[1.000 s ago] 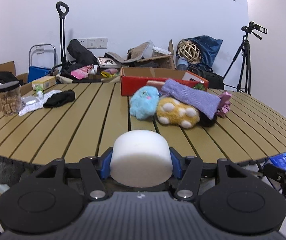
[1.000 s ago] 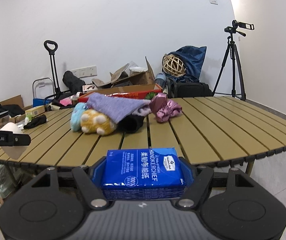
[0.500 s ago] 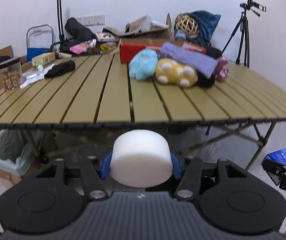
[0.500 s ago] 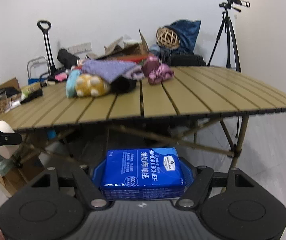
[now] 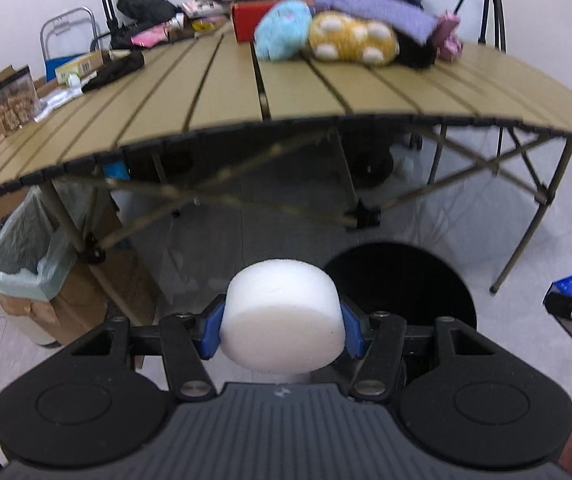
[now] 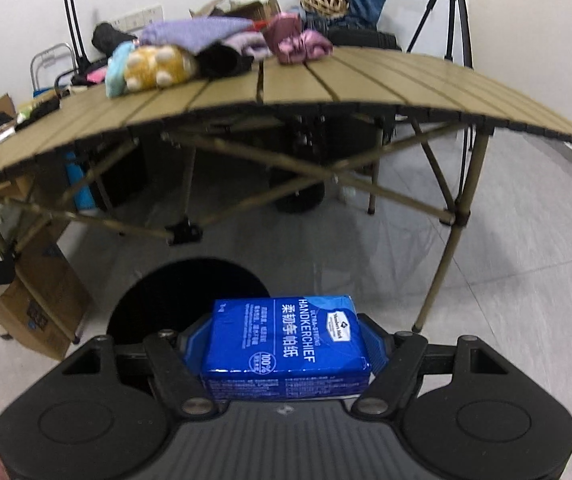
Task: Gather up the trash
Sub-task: 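Carry the foam cylinder and tissue pack down over the black bin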
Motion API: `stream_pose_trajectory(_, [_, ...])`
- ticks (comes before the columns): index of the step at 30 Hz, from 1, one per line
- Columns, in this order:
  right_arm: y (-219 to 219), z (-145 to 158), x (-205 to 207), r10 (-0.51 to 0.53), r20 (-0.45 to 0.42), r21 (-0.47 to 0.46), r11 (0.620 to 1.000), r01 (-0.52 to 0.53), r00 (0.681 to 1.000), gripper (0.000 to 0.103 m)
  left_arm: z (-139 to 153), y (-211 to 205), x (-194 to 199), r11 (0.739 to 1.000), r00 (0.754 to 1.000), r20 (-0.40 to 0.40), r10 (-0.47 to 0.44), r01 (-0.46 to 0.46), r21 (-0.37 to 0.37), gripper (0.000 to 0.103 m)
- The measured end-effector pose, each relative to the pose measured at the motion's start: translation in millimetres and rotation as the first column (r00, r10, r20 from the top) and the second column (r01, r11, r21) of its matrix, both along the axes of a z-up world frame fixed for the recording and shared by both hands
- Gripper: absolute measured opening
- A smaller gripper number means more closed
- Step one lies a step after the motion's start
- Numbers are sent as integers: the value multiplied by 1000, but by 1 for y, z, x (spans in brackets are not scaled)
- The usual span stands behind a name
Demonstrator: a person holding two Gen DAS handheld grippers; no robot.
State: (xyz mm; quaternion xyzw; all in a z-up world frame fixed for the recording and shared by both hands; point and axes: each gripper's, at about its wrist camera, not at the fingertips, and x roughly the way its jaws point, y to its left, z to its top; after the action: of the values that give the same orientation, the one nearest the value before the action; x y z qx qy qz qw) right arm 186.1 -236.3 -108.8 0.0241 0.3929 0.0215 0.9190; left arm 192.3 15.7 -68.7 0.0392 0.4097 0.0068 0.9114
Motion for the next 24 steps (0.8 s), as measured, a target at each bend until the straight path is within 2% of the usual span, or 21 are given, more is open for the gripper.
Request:
stream_pose_trajectory(10, [-4, -19, 10, -17, -84, -24, 1000, 15, 996, 73, -33, -2, 8, 999, 988, -157, 2, 3, 35, 58])
stream_pose_trajectory(17, [-5, -32, 18, -31, -127, -41, 999, 25, 991, 73, -59, 1, 21, 999, 958, -285, 27, -17, 36, 58])
stream_pose_trajectory(24, [-5, -38, 26, -33, -147, -51, 998, 26, 989, 73, -78, 6, 32, 998, 929, -365, 63, -48, 49, 58])
